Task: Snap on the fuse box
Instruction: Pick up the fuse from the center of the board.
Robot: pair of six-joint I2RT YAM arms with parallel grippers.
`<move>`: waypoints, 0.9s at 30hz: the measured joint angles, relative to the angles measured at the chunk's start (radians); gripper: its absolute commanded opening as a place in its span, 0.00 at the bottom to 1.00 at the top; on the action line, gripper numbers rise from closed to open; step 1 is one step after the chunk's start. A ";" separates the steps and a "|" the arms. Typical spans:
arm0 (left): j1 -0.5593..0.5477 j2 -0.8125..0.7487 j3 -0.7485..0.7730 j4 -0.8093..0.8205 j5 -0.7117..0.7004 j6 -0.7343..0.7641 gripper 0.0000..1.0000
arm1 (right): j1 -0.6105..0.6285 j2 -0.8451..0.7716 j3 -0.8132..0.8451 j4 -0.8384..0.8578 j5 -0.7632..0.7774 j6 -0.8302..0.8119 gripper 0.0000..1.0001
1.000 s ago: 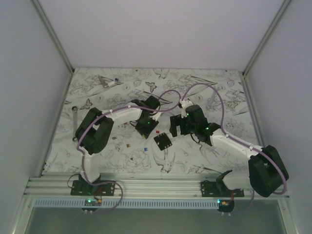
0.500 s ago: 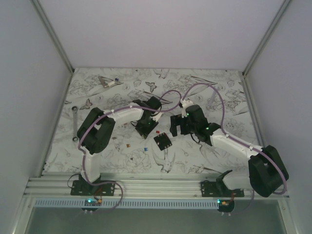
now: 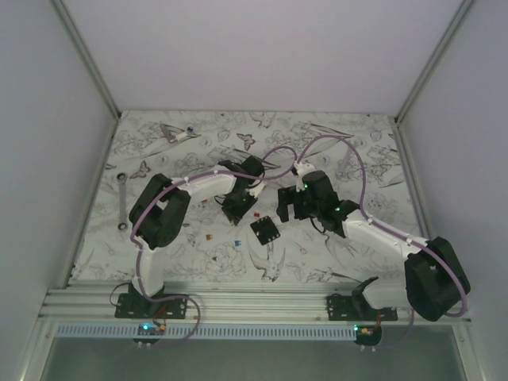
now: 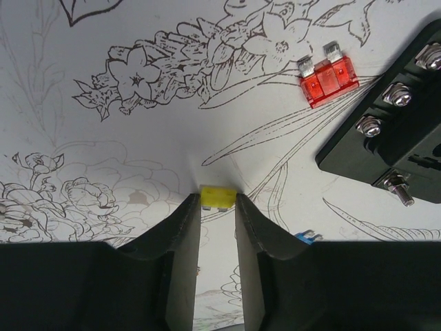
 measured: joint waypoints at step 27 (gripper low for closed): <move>-0.016 -0.201 -0.083 0.050 -0.029 0.002 0.18 | -0.067 -0.043 -0.005 0.059 -0.190 0.034 0.98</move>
